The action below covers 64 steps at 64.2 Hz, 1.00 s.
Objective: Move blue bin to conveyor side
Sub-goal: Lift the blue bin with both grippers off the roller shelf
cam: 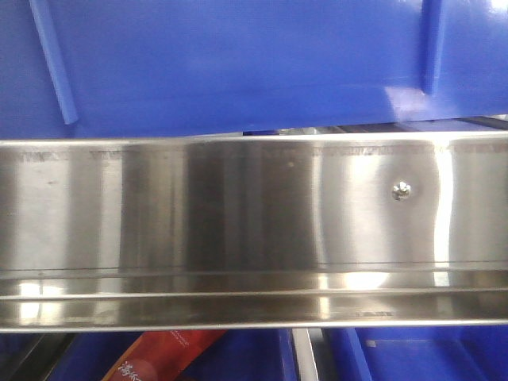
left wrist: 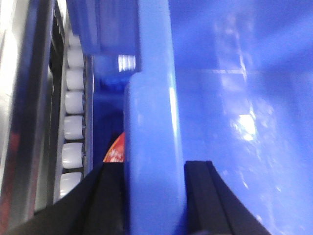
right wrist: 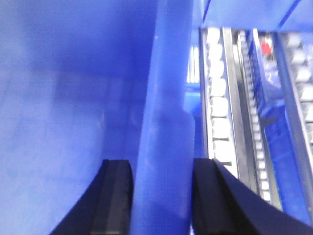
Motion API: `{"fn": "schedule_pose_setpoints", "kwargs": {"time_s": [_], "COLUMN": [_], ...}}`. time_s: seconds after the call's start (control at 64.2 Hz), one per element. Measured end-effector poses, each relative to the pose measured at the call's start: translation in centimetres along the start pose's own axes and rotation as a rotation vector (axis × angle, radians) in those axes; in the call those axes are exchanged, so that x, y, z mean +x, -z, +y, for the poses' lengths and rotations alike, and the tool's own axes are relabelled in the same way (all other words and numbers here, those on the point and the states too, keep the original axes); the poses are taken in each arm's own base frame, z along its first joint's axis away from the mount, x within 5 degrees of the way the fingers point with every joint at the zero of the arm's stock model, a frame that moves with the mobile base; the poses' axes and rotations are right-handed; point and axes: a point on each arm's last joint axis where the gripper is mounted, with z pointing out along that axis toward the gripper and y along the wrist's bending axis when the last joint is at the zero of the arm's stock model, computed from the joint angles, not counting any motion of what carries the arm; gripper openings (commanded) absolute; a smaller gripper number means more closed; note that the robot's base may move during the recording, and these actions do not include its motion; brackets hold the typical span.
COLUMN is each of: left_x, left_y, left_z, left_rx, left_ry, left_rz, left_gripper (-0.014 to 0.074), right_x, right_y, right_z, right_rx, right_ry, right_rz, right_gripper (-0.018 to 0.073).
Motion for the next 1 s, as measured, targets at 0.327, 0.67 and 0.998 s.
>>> {"fn": "schedule_pose_setpoints", "kwargs": {"time_s": [0.327, 0.67, 0.998], "left_x": [0.9, 2.9, 5.2], "left_y": [6.4, 12.6, 16.3], "left_z": [-0.7, -1.3, -1.5], "left_rx": [0.018, 0.039, 0.049], "left_ry": [0.001, 0.008, 0.003], "left_rz": [-0.124, -0.24, -0.254], "left_gripper": [-0.002, -0.002, -0.002], "right_x": [0.7, 2.0, 3.6], "right_y": [3.4, 8.3, 12.3], "right_z": [-0.1, -0.2, -0.4], "right_rx": [-0.015, -0.056, -0.082], "right_ry": [-0.018, -0.047, -0.061], "right_rz": [-0.058, -0.154, -0.235], "right_gripper": [-0.008, -0.008, -0.008]}}
